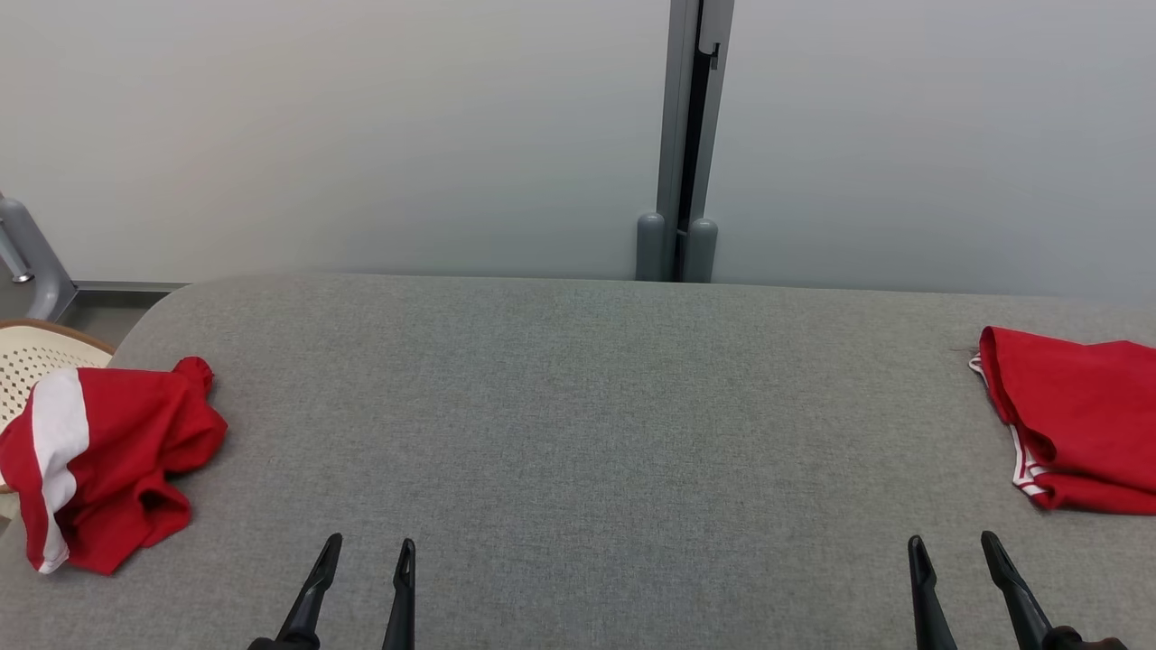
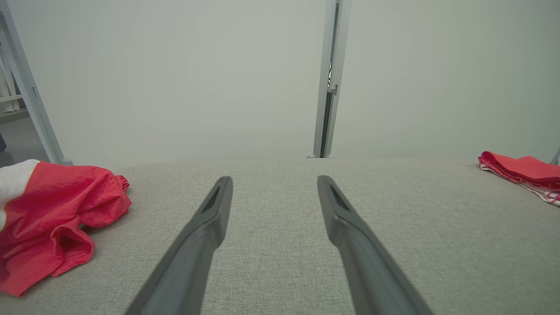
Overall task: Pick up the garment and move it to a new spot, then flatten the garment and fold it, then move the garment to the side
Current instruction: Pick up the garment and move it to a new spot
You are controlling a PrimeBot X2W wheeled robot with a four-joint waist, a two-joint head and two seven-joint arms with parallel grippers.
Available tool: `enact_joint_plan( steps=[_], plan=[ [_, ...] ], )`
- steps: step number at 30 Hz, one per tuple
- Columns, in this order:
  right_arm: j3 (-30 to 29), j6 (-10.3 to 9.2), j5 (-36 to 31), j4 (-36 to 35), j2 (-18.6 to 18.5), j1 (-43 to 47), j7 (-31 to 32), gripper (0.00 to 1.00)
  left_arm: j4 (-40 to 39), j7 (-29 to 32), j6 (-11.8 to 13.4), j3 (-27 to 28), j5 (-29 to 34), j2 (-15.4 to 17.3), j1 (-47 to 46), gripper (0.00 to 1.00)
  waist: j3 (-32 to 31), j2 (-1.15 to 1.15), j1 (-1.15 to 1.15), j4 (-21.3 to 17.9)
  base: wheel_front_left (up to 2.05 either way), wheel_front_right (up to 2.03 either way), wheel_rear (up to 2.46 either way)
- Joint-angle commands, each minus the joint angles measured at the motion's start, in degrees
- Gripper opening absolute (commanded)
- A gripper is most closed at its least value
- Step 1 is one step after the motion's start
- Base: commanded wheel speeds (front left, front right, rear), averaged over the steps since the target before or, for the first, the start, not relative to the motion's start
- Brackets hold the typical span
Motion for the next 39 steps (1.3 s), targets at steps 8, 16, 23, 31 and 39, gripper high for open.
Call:
enact_joint_plan(
  steps=[8, 16, 23, 31, 39],
  plan=[
    [0.9, -0.03, 1.2, -0.3, 0.0, 0.8, -0.3, 1.00, -0.8, 0.0, 0.7, 0.7, 1.0, 0.2, -0.3, 1.00, -0.3, 0.00, 0.00, 2.0, 0.00, 0.00, 0.00],
    [2.8, -0.03, 3.4, -0.1, 0.0, 1.1, -0.3, 1.00, -2.1, 0.0, 1.1, 1.5, 1.4, 0.2, 0.4, 1.00, -0.6, 0.00, 0.00, 9.0, 0.00, 0.00, 0.00],
    [4.9, -0.03, 4.7, 0.3, 0.0, 0.3, -0.3, 1.00, -3.0, 0.0, 1.5, 3.2, 1.4, 0.2, 0.7, 1.00, -0.3, 0.00, 0.00, 16.9, 0.00, 0.00, 0.00],
    [8.6, -0.03, 3.6, 2.1, -0.1, -4.8, -0.3, 1.00, -6.1, 0.0, 3.9, 6.0, -0.4, 0.2, 0.0, 1.00, 3.6, 0.00, 0.00, 21.1, 0.00, 0.00, 0.00],
    [11.5, -0.03, 4.4, 4.1, -2.2, -8.6, -0.3, 1.00, -8.9, 0.0, 6.7, 7.9, -2.2, 0.2, -0.3, 1.00, 5.7, 0.00, 0.00, 22.6, 0.00, 0.00, 0.00]
  ],
)
